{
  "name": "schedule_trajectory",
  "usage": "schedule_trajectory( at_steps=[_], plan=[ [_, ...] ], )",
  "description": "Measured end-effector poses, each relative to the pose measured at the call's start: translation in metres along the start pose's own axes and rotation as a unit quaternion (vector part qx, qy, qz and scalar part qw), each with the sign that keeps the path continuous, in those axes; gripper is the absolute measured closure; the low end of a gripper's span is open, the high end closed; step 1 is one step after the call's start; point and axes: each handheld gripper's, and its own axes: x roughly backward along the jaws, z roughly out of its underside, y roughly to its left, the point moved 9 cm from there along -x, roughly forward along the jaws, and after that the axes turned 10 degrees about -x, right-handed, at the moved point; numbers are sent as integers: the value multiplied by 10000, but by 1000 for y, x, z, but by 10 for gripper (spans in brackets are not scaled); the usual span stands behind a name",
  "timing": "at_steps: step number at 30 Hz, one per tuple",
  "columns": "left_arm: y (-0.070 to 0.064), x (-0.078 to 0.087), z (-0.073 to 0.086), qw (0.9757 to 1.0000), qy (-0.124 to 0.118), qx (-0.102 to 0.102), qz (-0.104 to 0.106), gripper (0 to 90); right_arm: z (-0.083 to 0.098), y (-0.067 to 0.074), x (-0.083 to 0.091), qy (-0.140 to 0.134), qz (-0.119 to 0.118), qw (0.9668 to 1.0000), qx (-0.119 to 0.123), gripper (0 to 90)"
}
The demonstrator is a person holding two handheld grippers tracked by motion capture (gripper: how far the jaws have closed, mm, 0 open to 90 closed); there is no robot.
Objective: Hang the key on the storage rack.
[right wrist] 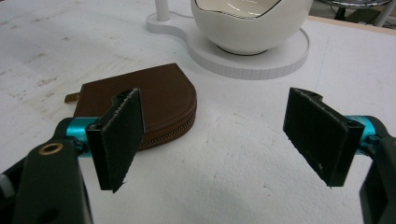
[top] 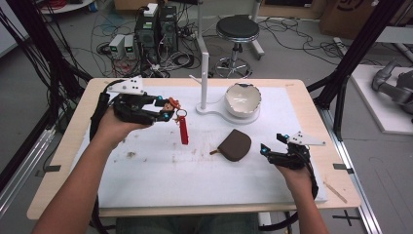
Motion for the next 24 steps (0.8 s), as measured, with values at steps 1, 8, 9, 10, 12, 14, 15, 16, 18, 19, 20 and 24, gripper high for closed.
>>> schedule_trajectory(
  at_steps=[1, 8, 9, 10, 12, 14, 15, 16, 18, 19, 20, 24],
  plan=[
    [2, -2, -3, 10000, -26, 5, -5, 561, 0, 0, 0, 4, -2, 10000, -9, 208],
    [17, -16, -21, 10000, -73, -3, -25, 561, 1, 1, 0, 14, 1, 10000, -11, 208],
    [20, -18, -23, 10000, -71, -5, -43, 561, 1, 1, 0, 16, 3, 10000, -10, 208],
    [23, -20, -24, 10000, -86, 2, -46, 561, 1, 1, 0, 12, 9, 10000, -6, 207],
    [28, -24, -27, 9999, -97, 27, -59, 561, 1, 1, 0, 27, -3, 10000, -9, 208],
    [33, -29, -30, 9999, -100, 22, -49, 561, 1, 1, 0, 29, 1, 10000, 2, 208],
    [35, -31, -30, 9999, -88, 34, -50, 561, 2, 1, 0, 37, 0, 10000, -6, 208],
    [38, -34, -31, 9999, -93, 49, -41, 561, 2, 1, 0, 35, -5, 10000, -10, 208],
    [42, -38, -34, 10000, -74, 35, -27, 561, 2, 1, 0, 30, -6, 10000, 4, 208],
    [44, -40, -36, 10000, -73, 41, -41, 561, 2, 0, 0, 38, 1, 10000, -11, 208],
    [46, -41, -37, 9999, -91, 46, -42, 561, 2, 0, 0, 38, 2, 10000, -7, 208],
    [58, -46, -46, 9999, -134, 66, -25, 561, 4, -1, 0, 47, 7, 10000, -21, 208]
  ],
)
